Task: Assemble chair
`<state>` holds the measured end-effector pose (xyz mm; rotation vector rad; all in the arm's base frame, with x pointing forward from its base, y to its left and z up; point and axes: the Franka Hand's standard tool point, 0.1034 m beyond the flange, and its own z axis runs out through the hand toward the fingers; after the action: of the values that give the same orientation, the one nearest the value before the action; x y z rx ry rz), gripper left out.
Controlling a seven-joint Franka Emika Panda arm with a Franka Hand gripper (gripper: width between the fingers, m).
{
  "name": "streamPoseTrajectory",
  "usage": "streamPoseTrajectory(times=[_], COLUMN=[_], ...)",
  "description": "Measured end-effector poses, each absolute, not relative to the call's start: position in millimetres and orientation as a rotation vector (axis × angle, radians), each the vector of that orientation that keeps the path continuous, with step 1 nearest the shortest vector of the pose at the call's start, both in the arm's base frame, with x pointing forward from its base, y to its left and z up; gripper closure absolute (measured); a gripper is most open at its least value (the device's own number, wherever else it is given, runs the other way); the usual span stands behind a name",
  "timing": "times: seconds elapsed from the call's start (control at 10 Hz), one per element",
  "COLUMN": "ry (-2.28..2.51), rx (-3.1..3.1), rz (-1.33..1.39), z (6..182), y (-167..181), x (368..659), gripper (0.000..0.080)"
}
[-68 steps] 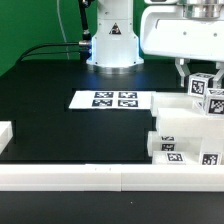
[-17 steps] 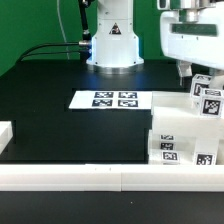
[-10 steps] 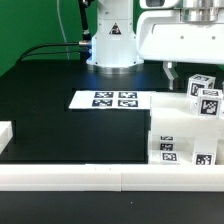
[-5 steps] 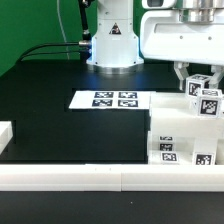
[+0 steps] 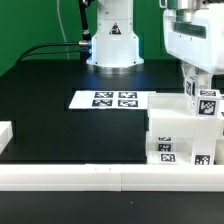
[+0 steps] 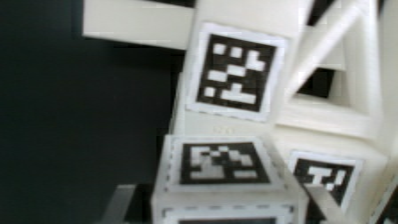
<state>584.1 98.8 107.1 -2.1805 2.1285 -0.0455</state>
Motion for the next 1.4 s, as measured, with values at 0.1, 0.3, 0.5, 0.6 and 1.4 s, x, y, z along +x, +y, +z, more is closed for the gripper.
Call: streamPoseTrajectory(times=[0.1, 0.3, 0.5, 0.6, 1.4], ry=[2.199, 2.348, 2.452, 2.530, 2.529], rx=[-2.098, -1.918, -1.782, -1.665, -1.642], rz=[-0.034, -0.009, 0.003, 0.016, 0.042], z=[107.1, 106.7, 106.8, 107.0, 106.3], y=[98, 99, 102, 105, 112], x=[584, 583, 583, 583, 582], gripper=[0.0536, 0.0535, 0.0535, 0.0535, 0.0215])
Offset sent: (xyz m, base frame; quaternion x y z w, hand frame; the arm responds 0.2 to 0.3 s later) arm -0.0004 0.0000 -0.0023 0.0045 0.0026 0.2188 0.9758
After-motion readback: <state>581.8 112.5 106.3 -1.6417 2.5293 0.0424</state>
